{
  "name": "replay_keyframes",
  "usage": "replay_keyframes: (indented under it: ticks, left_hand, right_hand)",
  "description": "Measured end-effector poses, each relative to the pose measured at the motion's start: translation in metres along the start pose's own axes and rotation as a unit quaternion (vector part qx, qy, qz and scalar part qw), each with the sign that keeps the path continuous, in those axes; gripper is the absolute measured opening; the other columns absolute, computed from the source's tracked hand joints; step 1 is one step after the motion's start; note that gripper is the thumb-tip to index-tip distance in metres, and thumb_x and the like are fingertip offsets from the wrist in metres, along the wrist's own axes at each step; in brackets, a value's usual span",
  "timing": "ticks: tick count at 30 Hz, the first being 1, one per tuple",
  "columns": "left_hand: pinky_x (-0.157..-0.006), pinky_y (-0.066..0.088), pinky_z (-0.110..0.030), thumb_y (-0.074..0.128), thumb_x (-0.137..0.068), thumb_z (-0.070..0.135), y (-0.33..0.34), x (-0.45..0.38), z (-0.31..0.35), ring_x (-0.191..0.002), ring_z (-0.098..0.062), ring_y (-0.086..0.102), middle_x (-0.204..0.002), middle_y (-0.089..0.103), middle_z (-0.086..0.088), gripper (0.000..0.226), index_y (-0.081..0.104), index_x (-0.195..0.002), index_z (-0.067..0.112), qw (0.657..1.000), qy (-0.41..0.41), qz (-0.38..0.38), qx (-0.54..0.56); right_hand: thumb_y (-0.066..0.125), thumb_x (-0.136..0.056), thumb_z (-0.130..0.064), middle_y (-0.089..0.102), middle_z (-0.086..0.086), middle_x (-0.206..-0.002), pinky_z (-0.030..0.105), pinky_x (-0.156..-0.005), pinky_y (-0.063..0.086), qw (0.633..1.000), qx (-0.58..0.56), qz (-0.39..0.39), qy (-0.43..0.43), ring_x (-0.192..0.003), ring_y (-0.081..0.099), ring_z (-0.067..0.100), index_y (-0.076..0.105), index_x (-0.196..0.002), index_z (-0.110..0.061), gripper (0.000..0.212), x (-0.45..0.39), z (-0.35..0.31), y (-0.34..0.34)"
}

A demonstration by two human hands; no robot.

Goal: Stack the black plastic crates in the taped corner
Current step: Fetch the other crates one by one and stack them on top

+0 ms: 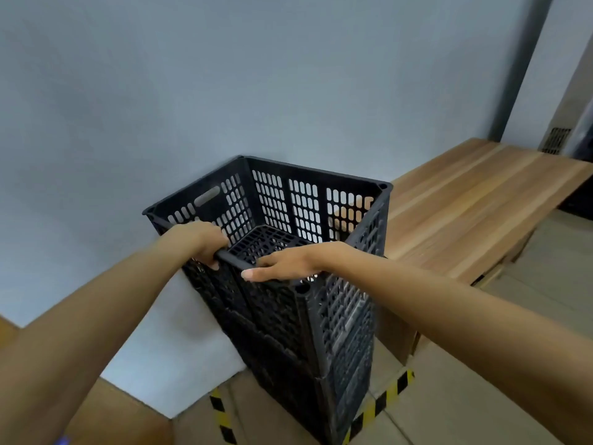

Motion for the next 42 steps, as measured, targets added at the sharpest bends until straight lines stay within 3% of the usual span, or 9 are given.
replay_keyframes:
  ticks: [2, 4, 7, 11, 15, 20, 32, 37, 42]
  left_hand:
    - [-0.091, 0.051, -0.036, 0.062, -0.088, 0.048, 0.001, -0.002, 0.001, -0.108, -0.022, 0.061, -0.118, 0.063, -0.001, 0.041, 0.063, -0.121, 0.023, 1.000, -0.001, 0.003, -0.017]
    - [-0.091, 0.051, -0.036, 0.060, -0.090, 0.046, 0.000, -0.002, 0.003, -0.109, -0.021, 0.061, -0.118, 0.064, 0.000, 0.038, 0.064, -0.120, 0.023, 0.999, 0.002, -0.007, -0.031]
    - [-0.092, 0.048, -0.033, 0.058, -0.092, 0.042, -0.004, -0.002, 0.008, -0.111, -0.019, 0.059, -0.120, 0.063, 0.003, 0.033, 0.064, -0.120, 0.027, 0.998, 0.008, -0.034, -0.048]
    - [-0.093, 0.048, -0.032, 0.056, -0.092, 0.041, -0.004, 0.001, 0.008, -0.111, -0.018, 0.059, -0.119, 0.062, 0.004, 0.028, 0.063, -0.118, 0.030, 0.999, 0.002, -0.037, -0.039]
    - [-0.087, 0.048, -0.030, 0.057, -0.092, 0.038, 0.000, 0.009, 0.009, -0.103, -0.016, 0.061, -0.113, 0.066, 0.006, 0.024, 0.066, -0.113, 0.030, 0.999, -0.009, -0.032, -0.014]
    - [-0.090, 0.047, -0.028, 0.056, -0.092, 0.039, 0.015, 0.025, 0.007, -0.107, -0.014, 0.060, -0.114, 0.066, 0.010, 0.026, 0.065, -0.117, 0.036, 0.999, -0.003, -0.029, -0.025]
    - [-0.092, 0.046, -0.023, 0.049, -0.092, 0.018, 0.047, 0.060, 0.002, -0.110, -0.012, 0.061, -0.120, 0.065, 0.012, 0.042, 0.061, -0.125, 0.040, 0.999, -0.029, -0.017, -0.009]
    - [-0.093, 0.047, -0.025, 0.051, -0.092, 0.020, 0.038, 0.049, 0.000, -0.109, -0.014, 0.061, -0.117, 0.066, 0.008, 0.037, 0.063, -0.123, 0.035, 0.999, -0.039, -0.008, -0.003]
    - [-0.092, 0.048, -0.031, 0.054, -0.092, 0.032, 0.015, 0.021, 0.001, -0.103, -0.018, 0.062, -0.109, 0.068, 0.002, 0.026, 0.069, -0.113, 0.027, 0.999, -0.043, -0.001, 0.002]
  right_hand:
    - [0.022, -0.095, -0.067, 0.066, 0.008, -0.117, 0.037, -0.094, 0.040, 1.000, 0.003, -0.012, -0.014, -0.104, 0.064, 0.025, 0.049, -0.137, -0.012, 0.074, 0.009, 0.021, -0.009]
    - [0.023, -0.094, -0.068, 0.070, 0.005, -0.107, 0.038, -0.094, 0.042, 0.999, 0.047, 0.002, -0.017, -0.087, 0.062, 0.016, 0.056, -0.128, -0.014, 0.072, 0.008, 0.041, -0.020]
    - [0.026, -0.093, -0.070, 0.072, 0.002, -0.094, 0.043, -0.097, 0.046, 0.994, 0.098, 0.045, -0.033, -0.086, 0.063, 0.017, 0.066, -0.104, -0.013, 0.071, 0.001, 0.054, -0.031]
    - [0.024, -0.094, -0.068, 0.071, 0.006, -0.076, 0.039, -0.086, 0.049, 0.987, 0.120, 0.077, -0.071, -0.071, 0.065, 0.019, 0.072, -0.078, -0.013, 0.075, 0.006, 0.046, -0.031]
    - [0.027, -0.100, -0.058, 0.052, 0.000, -0.064, 0.035, -0.071, 0.042, 0.980, 0.158, 0.079, -0.092, -0.059, 0.051, 0.015, 0.055, -0.066, -0.017, 0.060, 0.020, 0.035, -0.027]
    - [0.031, -0.103, -0.045, 0.041, -0.001, -0.062, 0.034, -0.064, 0.035, 0.974, 0.179, 0.078, -0.114, -0.054, 0.041, 0.015, 0.037, -0.060, -0.019, 0.050, 0.028, 0.011, -0.011]
    - [0.034, -0.102, -0.042, 0.041, 0.004, -0.058, 0.030, -0.050, 0.030, 0.954, 0.206, 0.089, -0.200, -0.049, 0.040, 0.021, 0.036, -0.058, -0.012, 0.053, 0.033, -0.033, 0.014]
    - [0.034, -0.103, -0.044, 0.035, -0.002, -0.046, 0.028, -0.046, 0.025, 0.899, 0.279, 0.160, -0.296, -0.040, 0.033, 0.013, 0.034, -0.049, -0.016, 0.061, 0.053, -0.031, 0.000]
    - [0.029, -0.105, -0.039, 0.030, -0.001, -0.043, 0.028, -0.047, 0.021, 0.895, 0.261, 0.210, -0.294, -0.037, 0.030, 0.017, 0.034, -0.050, -0.012, 0.061, 0.048, 0.001, -0.025]
Point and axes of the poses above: each hand's wrist, its own x-axis away from the middle knuckle, its own y-axis out of the palm, z = x × y, the point moved 8 cm from there along -x, towards the middle knuckle
